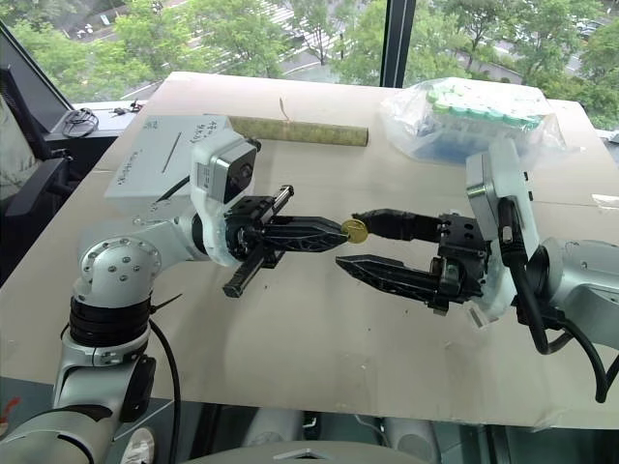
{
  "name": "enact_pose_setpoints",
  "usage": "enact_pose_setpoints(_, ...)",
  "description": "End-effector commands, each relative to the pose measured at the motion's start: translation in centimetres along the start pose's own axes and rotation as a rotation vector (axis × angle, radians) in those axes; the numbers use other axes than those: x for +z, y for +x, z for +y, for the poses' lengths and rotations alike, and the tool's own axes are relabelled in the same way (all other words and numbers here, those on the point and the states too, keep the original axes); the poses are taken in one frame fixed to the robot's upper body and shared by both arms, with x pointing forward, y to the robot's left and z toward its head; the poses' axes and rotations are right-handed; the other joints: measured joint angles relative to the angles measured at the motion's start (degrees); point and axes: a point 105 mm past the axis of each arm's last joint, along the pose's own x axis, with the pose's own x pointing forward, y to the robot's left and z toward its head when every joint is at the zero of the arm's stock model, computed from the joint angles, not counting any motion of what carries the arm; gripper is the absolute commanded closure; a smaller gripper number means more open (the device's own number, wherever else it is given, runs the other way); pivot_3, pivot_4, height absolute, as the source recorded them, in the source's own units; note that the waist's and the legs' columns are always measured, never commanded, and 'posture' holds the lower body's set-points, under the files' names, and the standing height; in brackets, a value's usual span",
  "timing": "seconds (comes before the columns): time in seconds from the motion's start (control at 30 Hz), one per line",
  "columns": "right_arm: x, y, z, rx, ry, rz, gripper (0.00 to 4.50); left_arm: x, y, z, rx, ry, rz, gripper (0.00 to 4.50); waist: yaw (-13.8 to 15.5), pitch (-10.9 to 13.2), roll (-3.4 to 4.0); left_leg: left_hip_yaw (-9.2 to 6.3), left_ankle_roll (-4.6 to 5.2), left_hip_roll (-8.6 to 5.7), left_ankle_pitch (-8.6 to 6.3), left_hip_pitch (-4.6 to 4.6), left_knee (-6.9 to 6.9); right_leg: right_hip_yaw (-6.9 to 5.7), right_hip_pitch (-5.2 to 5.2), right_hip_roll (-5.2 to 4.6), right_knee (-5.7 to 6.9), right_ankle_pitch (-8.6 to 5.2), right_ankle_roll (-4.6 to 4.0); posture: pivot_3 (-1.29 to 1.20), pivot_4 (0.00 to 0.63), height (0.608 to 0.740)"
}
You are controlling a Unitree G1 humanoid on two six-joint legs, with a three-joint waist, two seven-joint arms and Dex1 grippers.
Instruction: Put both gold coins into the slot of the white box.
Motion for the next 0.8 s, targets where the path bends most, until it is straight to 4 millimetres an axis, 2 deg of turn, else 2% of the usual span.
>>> enact_pose_setpoints(0.03,0.9,-0.3,-0.3,-0.027,-0.049,-0.023,0.13,0.8,-0.2,-0.5,0.001,0.03,-0.016,4.5,0.0,0.0,0.0,0.0,0.0,0.0,0.0,0.0,0.0,0.0,0.0,0.0,0.0,0.0,0.0,0.0,0.15,0.74)
enact_pose_setpoints(0.3,1.1,-0.8,-1.8,-0.097,-0.116,-0.012,0.13,1.6,-1.7,-0.3,0.129,0.019,-0.08,4.5,-0.1,0.0,0.0,0.0,0.0,0.03,0.0,0.01,0.0,0.0,0.0,0.01,0.0,0.0,0.0,0.0,0.15,0.74)
enact_pose_setpoints(0.43,1.5,-0.4,-2.8,-0.128,-0.187,-0.017,0.13,2.7,-2.9,0.1,0.258,0.04,-0.135,4.5,-0.1,0.0,0.0,0.0,0.0,0.03,0.0,0.01,0.0,0.0,0.0,0.0,0.0,0.0,0.01,0.0,0.15,0.74)
enact_pose_setpoints(0.57,2.4,0.7,-4.1,-0.147,-0.295,-0.038,0.13,4.7,-5.2,1.1,0.541,0.167,-0.19,4.5,-0.2,0.0,0.0,0.02,0.0,0.03,0.0,0.05,0.0,0.03,-0.01,0.02,0.02,0.0,0.01,0.0,0.15,0.74)
enact_pose_setpoints(0.7,2.6,1.1,-5.4,-0.154,-0.37,-0.031,0.13,6.5,-6.6,1.6,0.843,0.326,-0.196,4.5,0.0,0.0,-0.04,0.02,-0.01,0.02,0.0,0.01,0.0,0.03,-0.01,0.02,0.02,0.09,0.13,0.0,0.15,0.74)
enact_pose_setpoints(0.8,2.9,1.5,-6.2,-0.157,-0.413,-0.024,0.13,7.4,-8.5,2.3,1.132,0.431,-0.168,4.5,0.1,0.0,-0.05,0.02,-0.01,0.01,0.0,-0.01,0.0,0.04,-0.01,-0.02,0.0,0.15,0.22,0.0,0.15,0.74)
